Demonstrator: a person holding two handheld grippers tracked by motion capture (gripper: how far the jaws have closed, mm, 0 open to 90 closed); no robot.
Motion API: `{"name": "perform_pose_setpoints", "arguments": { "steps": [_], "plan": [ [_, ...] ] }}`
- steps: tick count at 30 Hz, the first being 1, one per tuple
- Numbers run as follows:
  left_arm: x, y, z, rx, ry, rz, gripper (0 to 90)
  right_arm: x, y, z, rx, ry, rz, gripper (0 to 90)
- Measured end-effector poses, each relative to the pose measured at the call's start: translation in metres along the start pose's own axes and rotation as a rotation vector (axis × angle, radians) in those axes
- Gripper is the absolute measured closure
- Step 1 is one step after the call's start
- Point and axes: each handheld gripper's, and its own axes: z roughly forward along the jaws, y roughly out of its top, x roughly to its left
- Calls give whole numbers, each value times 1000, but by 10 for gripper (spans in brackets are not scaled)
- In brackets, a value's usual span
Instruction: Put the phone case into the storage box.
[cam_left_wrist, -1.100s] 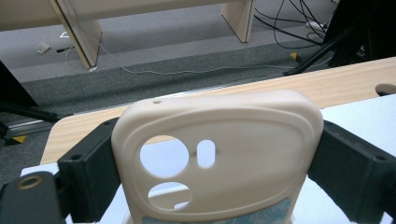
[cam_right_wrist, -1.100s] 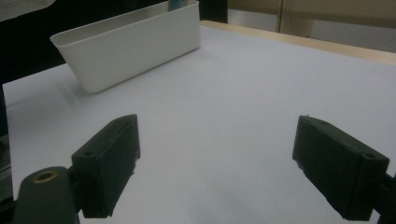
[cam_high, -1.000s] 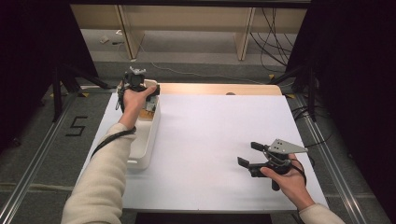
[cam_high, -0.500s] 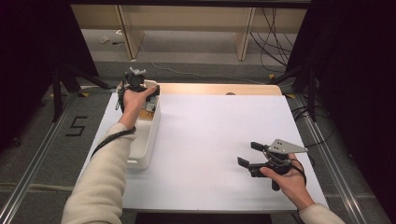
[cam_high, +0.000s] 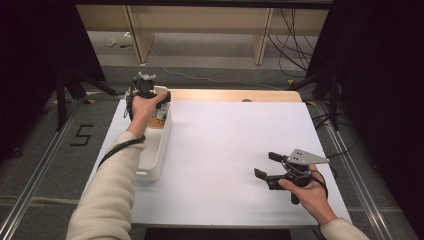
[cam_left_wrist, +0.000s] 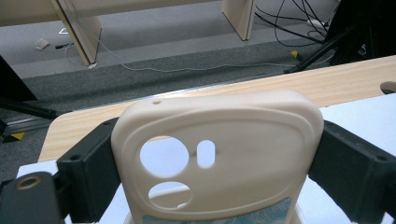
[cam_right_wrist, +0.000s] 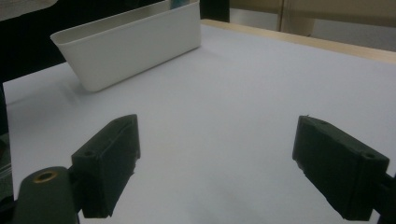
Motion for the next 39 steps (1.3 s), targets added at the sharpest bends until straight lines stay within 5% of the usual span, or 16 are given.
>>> {"name": "perform_pose_setpoints", "arguments": {
  "steps": [39],
  "plan": [
    [3, 0, 8, -26, -21, -21, 77, -1, 0, 0, 3, 2, 0, 159]
  ]
}}
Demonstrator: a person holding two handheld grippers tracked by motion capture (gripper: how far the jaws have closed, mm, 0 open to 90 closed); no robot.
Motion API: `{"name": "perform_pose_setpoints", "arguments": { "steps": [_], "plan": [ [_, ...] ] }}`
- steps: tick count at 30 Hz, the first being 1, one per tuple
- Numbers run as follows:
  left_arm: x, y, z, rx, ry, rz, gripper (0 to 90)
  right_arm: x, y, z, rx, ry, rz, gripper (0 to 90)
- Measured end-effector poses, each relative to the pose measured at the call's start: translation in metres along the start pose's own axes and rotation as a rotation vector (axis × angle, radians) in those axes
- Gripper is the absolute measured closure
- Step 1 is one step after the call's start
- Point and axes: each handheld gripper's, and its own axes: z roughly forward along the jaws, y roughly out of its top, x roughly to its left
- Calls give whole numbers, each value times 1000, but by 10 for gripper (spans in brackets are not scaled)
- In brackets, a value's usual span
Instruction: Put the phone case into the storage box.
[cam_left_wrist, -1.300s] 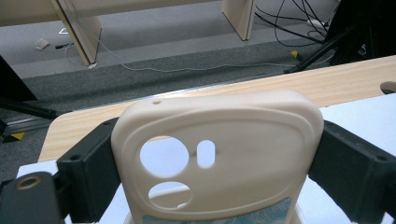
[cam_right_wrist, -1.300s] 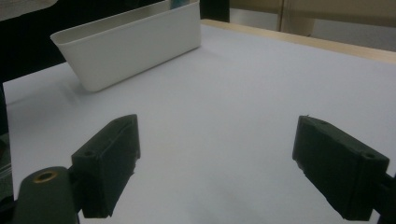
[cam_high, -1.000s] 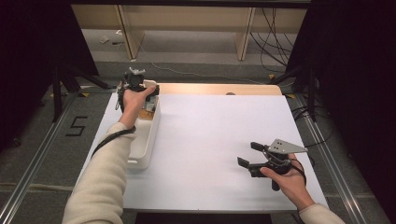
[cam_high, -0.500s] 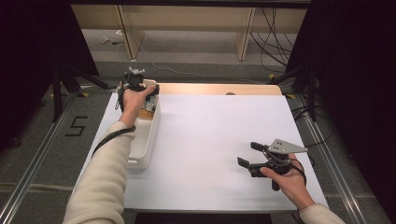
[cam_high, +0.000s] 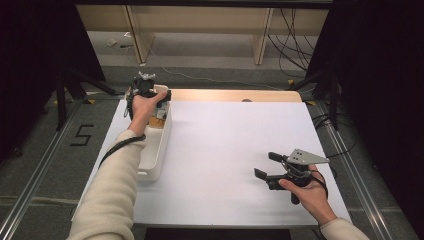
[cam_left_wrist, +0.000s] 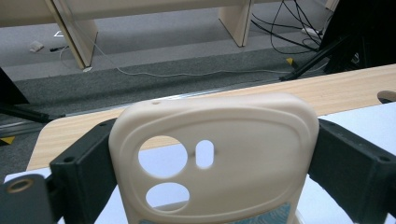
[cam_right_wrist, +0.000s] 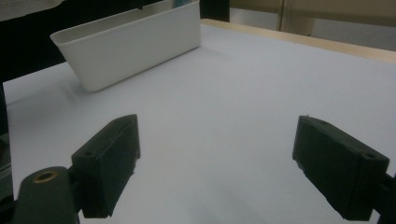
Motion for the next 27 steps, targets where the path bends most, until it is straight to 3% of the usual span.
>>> {"name": "perform_pose_setpoints", "arguments": {
  "steps": [12, 27],
  "plan": [
    [-1, 1, 2, -3, 1, -2, 6, 0, 0, 0, 0, 1, 0, 159],
    [-4, 11, -3, -39, 0, 8, 0, 0, 0, 0, -1, -2, 1, 159]
  ]
}}
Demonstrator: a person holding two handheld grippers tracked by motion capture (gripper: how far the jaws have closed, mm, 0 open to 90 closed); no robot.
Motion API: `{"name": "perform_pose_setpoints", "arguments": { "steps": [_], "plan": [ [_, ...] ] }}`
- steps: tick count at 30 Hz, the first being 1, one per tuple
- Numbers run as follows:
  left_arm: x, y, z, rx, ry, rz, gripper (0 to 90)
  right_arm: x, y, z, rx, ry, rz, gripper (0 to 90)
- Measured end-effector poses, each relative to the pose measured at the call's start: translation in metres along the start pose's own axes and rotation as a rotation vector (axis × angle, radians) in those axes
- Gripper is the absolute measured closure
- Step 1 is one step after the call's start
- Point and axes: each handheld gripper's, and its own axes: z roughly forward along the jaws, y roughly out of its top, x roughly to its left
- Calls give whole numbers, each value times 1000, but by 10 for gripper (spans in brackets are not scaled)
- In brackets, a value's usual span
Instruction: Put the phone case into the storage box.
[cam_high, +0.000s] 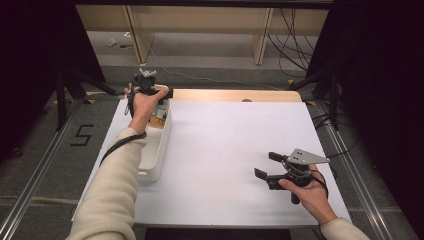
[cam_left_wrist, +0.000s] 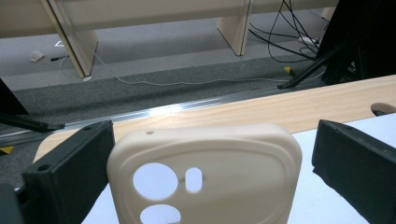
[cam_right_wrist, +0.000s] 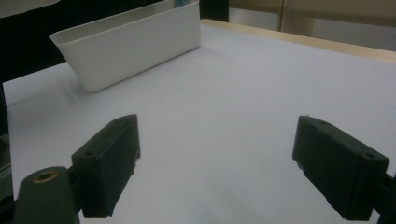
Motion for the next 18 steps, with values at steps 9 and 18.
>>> {"name": "perform_pose_setpoints", "arguments": {
  "steps": [9, 18],
  "plan": [
    [-1, 10, -11, -38, -24, 14, 0, 0, 0, 0, 3, -3, 1, 159],
    [-5, 18, -25, -58, -39, 3, 0, 0, 0, 0, 3, -8, 5, 159]
  ]
}}
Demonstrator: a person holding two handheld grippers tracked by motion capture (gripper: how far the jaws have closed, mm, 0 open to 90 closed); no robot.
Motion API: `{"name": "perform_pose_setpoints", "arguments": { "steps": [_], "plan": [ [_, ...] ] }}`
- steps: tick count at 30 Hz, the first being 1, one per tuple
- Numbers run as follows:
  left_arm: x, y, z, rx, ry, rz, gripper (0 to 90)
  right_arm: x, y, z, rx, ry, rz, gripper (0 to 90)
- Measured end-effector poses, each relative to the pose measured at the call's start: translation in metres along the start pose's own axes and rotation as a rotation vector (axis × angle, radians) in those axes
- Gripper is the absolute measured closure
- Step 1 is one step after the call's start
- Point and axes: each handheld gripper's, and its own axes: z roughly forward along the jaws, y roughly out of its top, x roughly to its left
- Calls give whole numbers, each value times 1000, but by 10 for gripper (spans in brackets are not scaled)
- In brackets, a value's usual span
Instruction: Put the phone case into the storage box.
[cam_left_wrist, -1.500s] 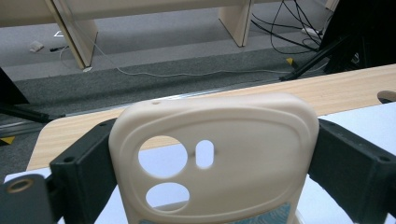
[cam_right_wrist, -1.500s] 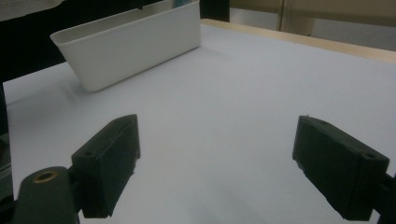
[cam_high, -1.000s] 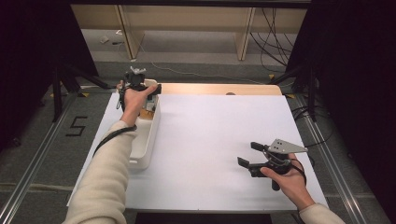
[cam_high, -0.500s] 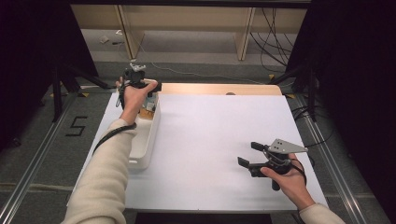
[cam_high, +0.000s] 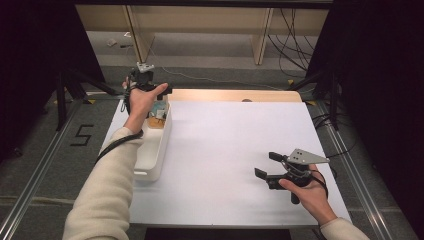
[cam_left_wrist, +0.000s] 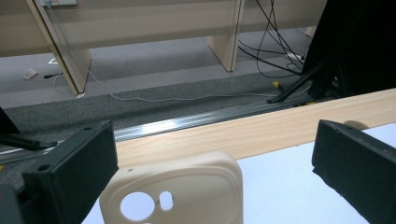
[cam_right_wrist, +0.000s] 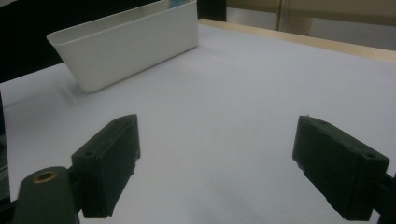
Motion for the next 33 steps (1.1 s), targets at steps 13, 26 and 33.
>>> {"name": "perform_pose_setpoints", "arguments": {
  "steps": [13, 26, 33],
  "plan": [
    [-8, -2, -20, 22, -37, 17, 6, 0, 0, 0, 0, -7, 1, 159],
    [-19, -9, -43, 21, -99, 42, 12, -1, 1, -1, -5, -14, -1, 159],
    [-18, -16, -53, 7, -114, 70, 10, -1, 1, -1, -6, -14, -1, 159]
  ]
}}
